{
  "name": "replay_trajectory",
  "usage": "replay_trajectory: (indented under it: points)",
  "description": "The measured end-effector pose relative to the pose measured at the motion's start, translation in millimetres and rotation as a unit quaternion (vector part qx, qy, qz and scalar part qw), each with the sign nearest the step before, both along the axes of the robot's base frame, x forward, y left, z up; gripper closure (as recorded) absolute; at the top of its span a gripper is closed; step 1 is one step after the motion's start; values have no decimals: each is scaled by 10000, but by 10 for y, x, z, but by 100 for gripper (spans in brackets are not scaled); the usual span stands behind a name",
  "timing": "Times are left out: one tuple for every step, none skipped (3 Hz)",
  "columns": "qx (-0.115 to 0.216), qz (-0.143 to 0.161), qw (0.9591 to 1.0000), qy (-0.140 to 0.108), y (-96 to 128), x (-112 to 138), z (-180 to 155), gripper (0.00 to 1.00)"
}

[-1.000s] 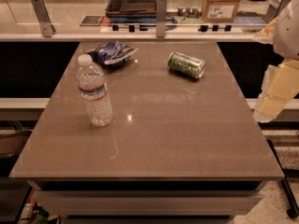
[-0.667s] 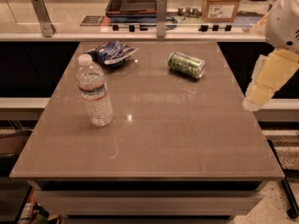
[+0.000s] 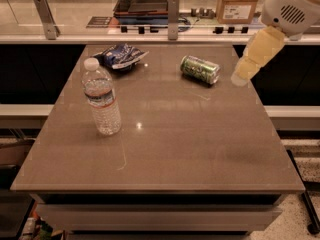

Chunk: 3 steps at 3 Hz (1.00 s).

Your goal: Place green can upright

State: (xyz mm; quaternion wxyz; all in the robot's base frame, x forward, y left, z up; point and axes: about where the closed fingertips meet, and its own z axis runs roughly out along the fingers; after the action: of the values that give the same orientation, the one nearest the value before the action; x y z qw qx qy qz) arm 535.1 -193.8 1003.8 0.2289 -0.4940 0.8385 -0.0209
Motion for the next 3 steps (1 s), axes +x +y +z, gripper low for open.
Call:
replay_trajectory:
  points:
    - [181, -276, 9995, 14, 32, 379, -4, 0]
    - [307, -489, 9983, 82, 64, 704, -87, 0]
    - [296, -726, 9965, 297, 125, 957, -281, 0]
